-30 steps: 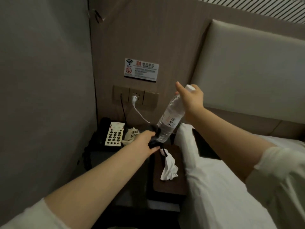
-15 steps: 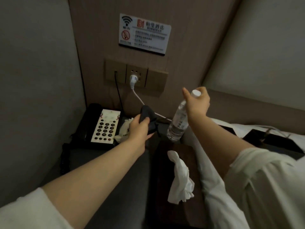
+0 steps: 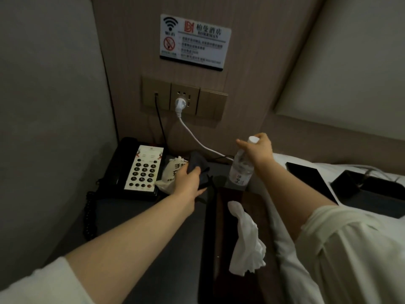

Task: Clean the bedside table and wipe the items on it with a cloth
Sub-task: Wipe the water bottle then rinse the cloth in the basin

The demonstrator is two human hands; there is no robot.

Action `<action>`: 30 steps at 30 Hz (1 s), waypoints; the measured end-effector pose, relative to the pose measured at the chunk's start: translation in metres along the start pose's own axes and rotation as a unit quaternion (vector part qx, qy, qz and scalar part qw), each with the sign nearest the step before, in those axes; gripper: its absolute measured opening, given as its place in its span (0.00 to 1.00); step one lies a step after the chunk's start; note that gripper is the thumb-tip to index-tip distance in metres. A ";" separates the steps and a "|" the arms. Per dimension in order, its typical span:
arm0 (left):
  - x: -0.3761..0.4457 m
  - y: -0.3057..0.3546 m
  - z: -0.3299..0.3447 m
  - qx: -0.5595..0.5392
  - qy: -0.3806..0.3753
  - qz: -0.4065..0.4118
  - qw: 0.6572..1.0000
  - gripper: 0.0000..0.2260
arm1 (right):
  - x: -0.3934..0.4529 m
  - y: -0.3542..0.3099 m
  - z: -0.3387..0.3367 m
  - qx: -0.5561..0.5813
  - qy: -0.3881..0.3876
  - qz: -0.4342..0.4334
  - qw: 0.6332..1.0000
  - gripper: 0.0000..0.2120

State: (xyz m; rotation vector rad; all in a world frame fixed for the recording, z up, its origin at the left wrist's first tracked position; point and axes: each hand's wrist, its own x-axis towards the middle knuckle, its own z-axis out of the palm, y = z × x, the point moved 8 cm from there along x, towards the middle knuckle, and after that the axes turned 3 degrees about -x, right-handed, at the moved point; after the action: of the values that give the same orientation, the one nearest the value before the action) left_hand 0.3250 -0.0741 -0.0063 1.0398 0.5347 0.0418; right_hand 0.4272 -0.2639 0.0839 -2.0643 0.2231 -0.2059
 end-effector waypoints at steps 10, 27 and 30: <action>-0.033 0.013 -0.029 -0.041 0.032 0.007 0.999 0.15 | -0.030 -0.023 -0.019 -0.050 -0.066 -0.010 0.997 0.37; -0.213 -0.026 -0.142 -0.113 0.027 -0.109 0.987 0.14 | -0.334 0.023 0.050 0.135 -0.331 0.208 0.910 0.10; -0.236 -0.052 -0.163 -0.055 0.024 -0.132 0.989 0.16 | -0.372 0.057 0.057 0.154 -0.326 0.272 0.892 0.10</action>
State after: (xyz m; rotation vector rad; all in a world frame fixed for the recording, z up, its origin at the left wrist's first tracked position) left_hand 0.0363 -0.0350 -0.0183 0.8565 0.7032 -0.1360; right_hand 0.0764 -0.1520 -0.0128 -1.5733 0.3153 0.7446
